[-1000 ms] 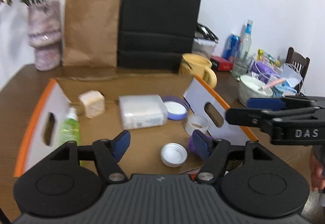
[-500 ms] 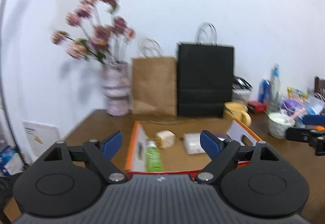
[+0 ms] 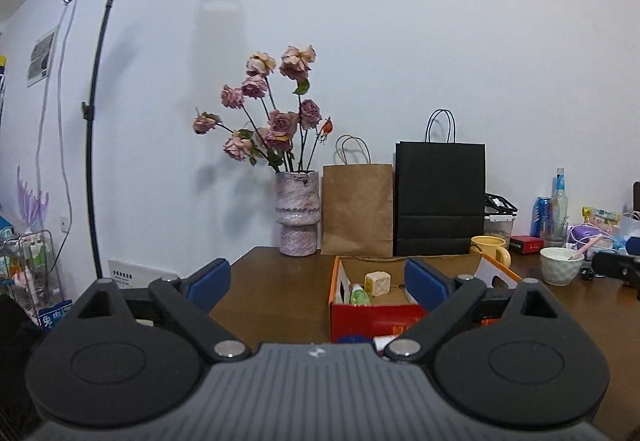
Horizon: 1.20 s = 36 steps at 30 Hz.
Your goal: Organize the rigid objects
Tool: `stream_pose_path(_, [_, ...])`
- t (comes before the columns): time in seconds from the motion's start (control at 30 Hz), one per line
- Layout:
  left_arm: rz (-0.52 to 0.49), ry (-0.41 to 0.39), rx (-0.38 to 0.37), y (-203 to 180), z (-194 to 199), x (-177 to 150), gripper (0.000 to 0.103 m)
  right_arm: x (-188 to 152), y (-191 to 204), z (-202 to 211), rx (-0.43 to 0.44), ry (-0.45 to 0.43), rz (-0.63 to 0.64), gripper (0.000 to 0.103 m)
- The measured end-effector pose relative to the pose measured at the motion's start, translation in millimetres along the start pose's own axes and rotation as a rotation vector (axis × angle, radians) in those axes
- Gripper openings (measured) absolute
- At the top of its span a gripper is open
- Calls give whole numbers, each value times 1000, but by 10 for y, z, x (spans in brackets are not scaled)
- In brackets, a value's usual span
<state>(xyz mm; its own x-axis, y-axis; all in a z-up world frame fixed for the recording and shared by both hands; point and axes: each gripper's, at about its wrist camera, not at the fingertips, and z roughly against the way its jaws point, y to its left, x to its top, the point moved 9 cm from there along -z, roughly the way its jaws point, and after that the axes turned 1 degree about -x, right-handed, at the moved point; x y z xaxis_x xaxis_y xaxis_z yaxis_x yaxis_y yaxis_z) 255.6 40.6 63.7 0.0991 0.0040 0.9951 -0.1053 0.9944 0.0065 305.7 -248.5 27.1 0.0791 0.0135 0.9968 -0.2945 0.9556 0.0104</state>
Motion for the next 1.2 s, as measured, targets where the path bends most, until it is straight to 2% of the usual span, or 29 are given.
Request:
stream_pose_path(0.1, [4, 3, 4, 78, 236, -118, 100, -149, 109, 309, 11, 1, -15, 100])
stream_pose_path(0.3, [2, 82, -13, 135, 568, -371, 101, -549, 228, 767, 26, 65, -50, 100])
stream_pose_path(0.37, [-40, 72, -41, 40, 646, -390, 102, -713, 239, 866, 23, 96, -70, 100])
stream_pose_path(0.5, [-70, 28, -20, -85, 691, -355, 103, -874, 205, 977, -8, 125, -60, 100])
stream_pose_path(0.67, [-53, 84, -36, -167, 558, -501, 103, -852, 93, 928, -32, 118, -93, 100])
stream_pose_path(0.83, [-46, 179, -33, -164, 328, -724, 103, -969, -11, 749, -54, 154, -117, 100])
stream_pose_path(0.97, [-22, 216, -36, -152, 185, -811, 103, -1008, -103, 591, -66, 175, -132, 99])
stream_pose_path(1.17, [7, 297, -49, -166, -131, -951, 103, -1003, -243, 216, -77, 223, -157, 98])
stream_pose_path(1.2, [10, 316, -56, -178, -213, -976, 103, -1011, -264, 130, -72, 240, -164, 95])
